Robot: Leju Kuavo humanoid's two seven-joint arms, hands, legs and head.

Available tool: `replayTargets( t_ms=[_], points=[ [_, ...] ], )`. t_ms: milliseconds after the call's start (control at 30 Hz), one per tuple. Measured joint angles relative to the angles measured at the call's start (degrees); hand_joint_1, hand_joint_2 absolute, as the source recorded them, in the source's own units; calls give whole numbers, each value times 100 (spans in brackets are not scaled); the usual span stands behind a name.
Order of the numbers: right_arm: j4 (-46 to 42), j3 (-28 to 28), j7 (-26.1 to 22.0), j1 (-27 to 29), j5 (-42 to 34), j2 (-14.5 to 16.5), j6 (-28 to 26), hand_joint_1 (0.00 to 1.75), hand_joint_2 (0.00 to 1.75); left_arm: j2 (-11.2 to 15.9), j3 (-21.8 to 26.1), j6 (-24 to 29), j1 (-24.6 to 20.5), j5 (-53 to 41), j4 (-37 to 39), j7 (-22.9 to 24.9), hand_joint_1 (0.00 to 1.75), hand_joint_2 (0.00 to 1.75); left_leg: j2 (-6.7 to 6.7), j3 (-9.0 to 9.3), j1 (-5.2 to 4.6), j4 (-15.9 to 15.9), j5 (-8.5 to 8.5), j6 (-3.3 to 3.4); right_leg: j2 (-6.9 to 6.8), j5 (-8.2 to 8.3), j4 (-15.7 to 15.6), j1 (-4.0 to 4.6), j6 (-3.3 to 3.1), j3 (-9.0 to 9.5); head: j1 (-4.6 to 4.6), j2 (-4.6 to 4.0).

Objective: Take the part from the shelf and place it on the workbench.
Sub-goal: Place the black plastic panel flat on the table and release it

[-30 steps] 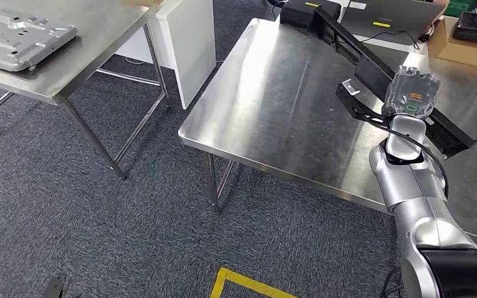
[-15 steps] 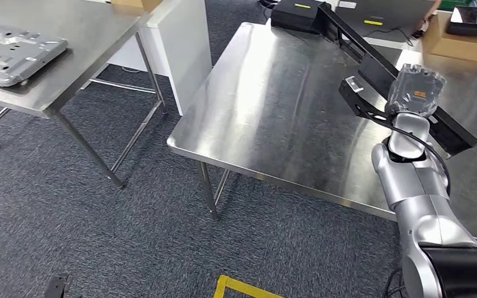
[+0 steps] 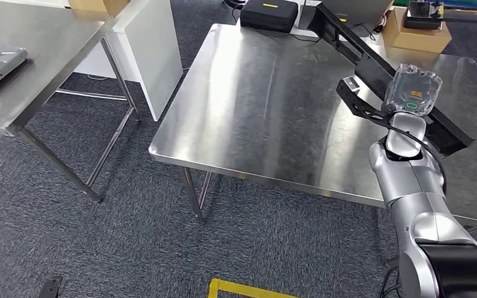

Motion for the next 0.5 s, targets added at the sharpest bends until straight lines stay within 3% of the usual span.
replayTargets(
  t_ms=[67, 100, 133, 167, 233, 300, 367, 433, 500],
  points=[
    [30, -1, 5, -10, 0, -5, -34, 175, 175, -4, 1, 1, 10, -9, 1, -4, 0, 175, 88, 13, -23, -4, -8, 38, -198, -310, 796, 5, -30, -385, 45, 1],
    [46, -1, 10, 4, 0, -5, -45, 175, 175, -7, 1, 3, 15, -14, 2, -4, 0, 175, 131, 14, -29, -3, -14, 46, -223, -405, 1119, 0, -22, -546, 47, 0],
    [65, -1, 15, 24, 0, -7, -49, 175, 175, -8, 2, 4, 17, -20, 2, -3, 0, 175, 165, 16, -31, -1, -19, 46, -236, -419, 1245, -7, 6, -610, 49, 0],
    [83, 0, 22, 41, 0, -8, -51, 175, 175, -8, 2, 6, 16, -25, 2, -3, 0, 175, 195, 18, -30, 1, -22, 42, -250, -345, 1119, -15, 48, -545, 53, -1],
    [105, 0, 40, 48, 0, -19, -51, 175, 175, -9, 1, 7, 13, -34, 2, -3, 0, 175, 242, 22, -33, 21, -39, 17, -313, -58, 296, -30, 121, -107, 58, -2],
    [116, -1, 52, 40, 0, -27, -51, 175, 175, -7, 0, 7, 10, -36, 1, -4, 0, 175, 266, 9, -64, 61, -76, -30, -371, 132, -358, -21, 103, 274, 62, 0],
    [131, 1, 59, 41, 0, -31, -51, 175, 175, -1, 1, 8, 12, -39, 1, -4, 0, 175, 272, -5, -93, 90, -97, 13, -367, 171, -475, -14, 55, 358, 57, 0],
    [145, 1, 67, 44, 0, -31, -51, 175, 175, 1, 3, 9, 14, -41, 0, -3, 0, 175, 270, -2, -95, 86, -88, 84, -351, 180, -476, -13, 46, 353, 52, -1],
    [166, 2, 83, 42, 0, -30, -49, 175, 175, 1, 4, 8, 14, -41, 0, -2, 0, 175, 271, 7, -89, 68, -79, 74, -345, 180, -475, 2, 43, 351, 50, 0]
  ],
)
